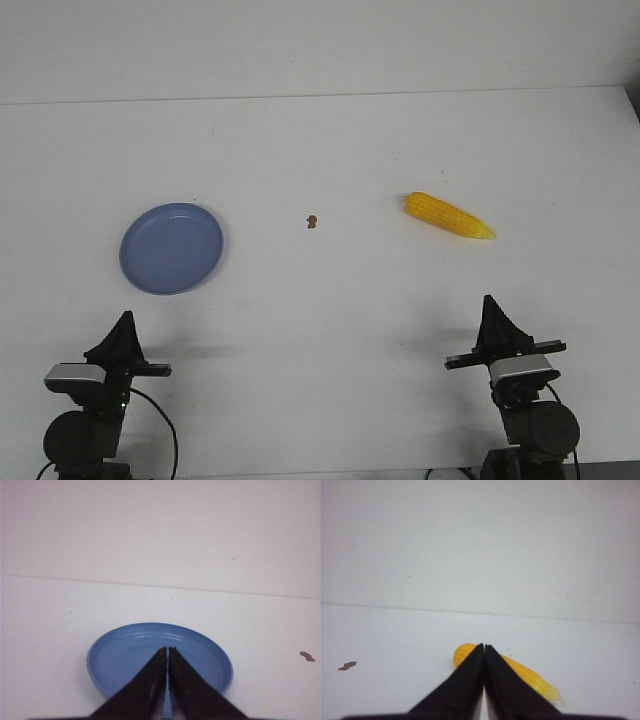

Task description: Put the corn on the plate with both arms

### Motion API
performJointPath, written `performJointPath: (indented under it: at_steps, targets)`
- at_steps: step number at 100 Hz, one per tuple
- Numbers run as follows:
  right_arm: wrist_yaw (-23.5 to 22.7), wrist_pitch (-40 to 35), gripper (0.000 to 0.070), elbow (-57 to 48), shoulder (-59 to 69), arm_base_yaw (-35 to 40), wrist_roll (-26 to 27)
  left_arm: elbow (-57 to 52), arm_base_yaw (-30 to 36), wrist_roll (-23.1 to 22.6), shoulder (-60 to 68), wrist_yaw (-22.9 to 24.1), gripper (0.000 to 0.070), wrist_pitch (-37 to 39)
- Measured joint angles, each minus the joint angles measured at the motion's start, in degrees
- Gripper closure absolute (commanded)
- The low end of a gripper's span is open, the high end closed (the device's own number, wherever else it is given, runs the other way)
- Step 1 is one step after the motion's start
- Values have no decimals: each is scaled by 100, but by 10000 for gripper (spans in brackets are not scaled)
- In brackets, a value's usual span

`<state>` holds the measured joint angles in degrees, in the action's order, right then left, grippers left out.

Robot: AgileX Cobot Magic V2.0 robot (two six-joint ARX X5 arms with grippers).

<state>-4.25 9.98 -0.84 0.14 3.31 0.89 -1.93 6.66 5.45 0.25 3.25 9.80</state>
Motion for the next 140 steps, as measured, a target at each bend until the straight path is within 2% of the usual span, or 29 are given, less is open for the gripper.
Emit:
performJointPath:
  at_steps: [81, 104, 115, 140]
  targets:
    - [0, 4, 693, 0, 0, 0, 0, 0, 0, 0, 0, 0, 685, 2]
    - [0, 501, 693, -7, 0, 0, 7, -4, 0, 2, 0, 0, 685, 0]
    - [0, 35, 693, -181, 0, 0, 55, -140, 0, 11, 13, 0, 685, -96]
    - [149, -1814, 693, -1445, 201, 0, 378, -1440, 0, 201, 455, 74, 685, -949]
